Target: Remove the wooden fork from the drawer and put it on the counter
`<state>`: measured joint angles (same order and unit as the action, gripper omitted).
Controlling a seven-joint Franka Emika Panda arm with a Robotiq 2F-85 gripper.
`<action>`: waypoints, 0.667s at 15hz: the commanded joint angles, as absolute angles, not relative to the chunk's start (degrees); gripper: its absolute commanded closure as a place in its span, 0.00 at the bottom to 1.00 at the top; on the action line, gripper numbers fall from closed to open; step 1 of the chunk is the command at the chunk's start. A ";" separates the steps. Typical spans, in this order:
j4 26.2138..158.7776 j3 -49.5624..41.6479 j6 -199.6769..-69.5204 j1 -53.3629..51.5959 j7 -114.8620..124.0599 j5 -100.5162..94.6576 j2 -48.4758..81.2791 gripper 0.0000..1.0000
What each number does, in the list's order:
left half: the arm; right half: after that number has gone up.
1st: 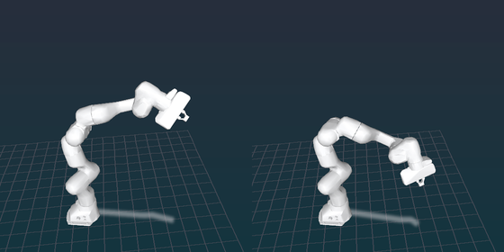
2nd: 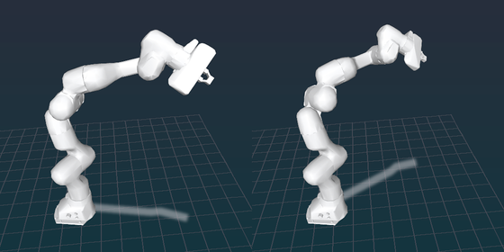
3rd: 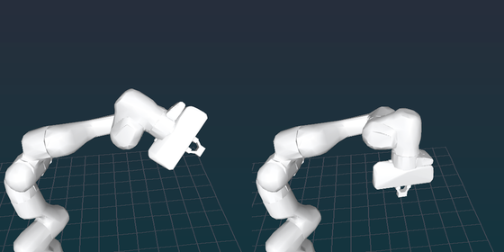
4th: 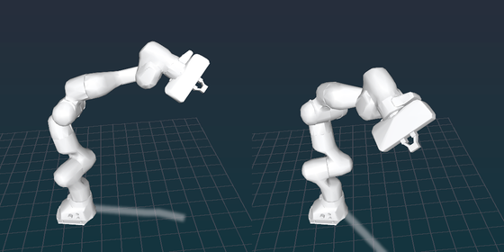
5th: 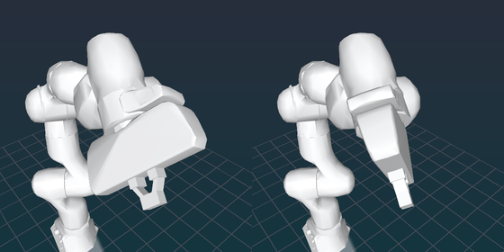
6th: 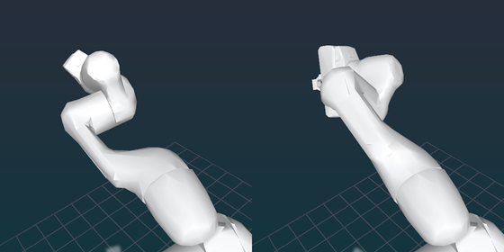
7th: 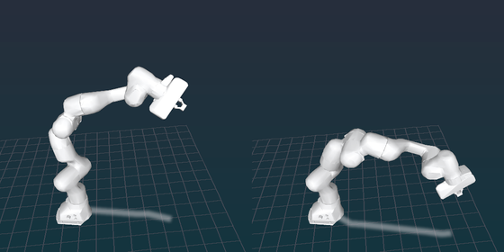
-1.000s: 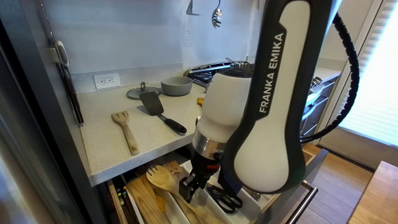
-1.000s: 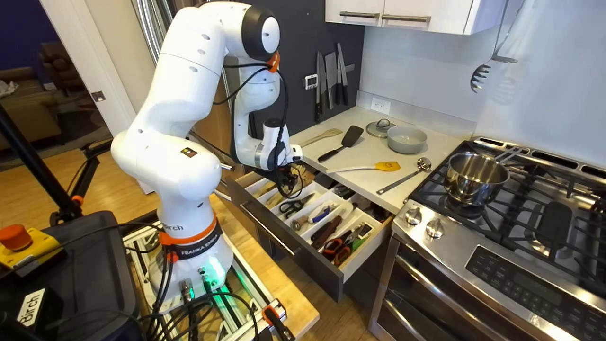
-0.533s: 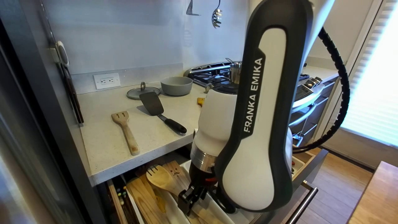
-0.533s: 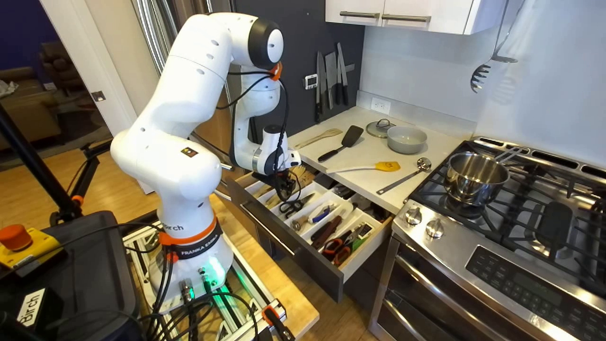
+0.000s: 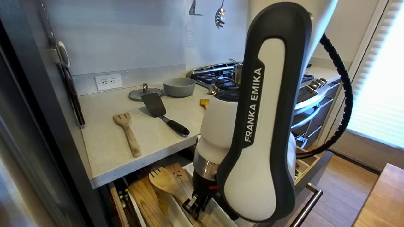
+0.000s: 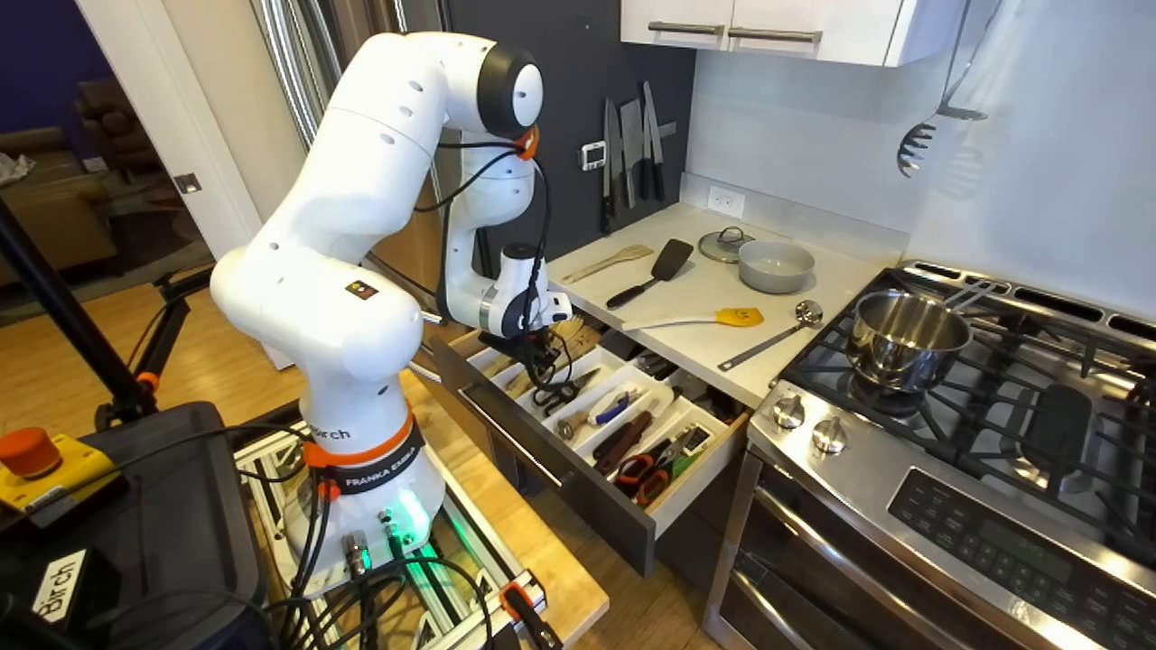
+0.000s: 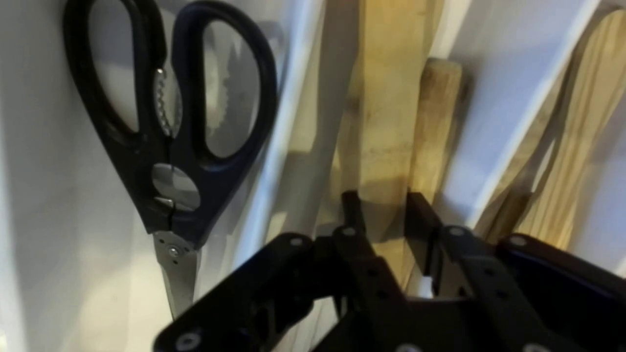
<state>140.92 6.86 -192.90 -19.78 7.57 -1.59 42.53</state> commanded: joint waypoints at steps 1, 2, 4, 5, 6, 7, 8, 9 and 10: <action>139.68 7.02 -192.71 -20.26 6.03 0.15 44.42 0.64; 139.84 6.78 -192.67 -20.49 6.09 0.33 44.21 0.92; 140.53 6.16 -192.82 -21.08 6.25 0.79 42.98 0.92; 140.87 6.05 -193.04 -20.97 6.36 1.05 42.40 0.98; 141.70 6.14 -193.45 -20.20 6.78 1.47 41.04 0.94; 141.88 5.95 -193.30 -20.09 6.92 1.95 40.59 0.94; 142.06 5.67 -193.18 -19.86 7.15 2.54 40.09 0.94; 142.15 5.64 -193.14 -19.47 7.52 3.23 39.72 0.94; 142.03 6.62 -192.39 -17.96 7.98 3.54 39.39 0.94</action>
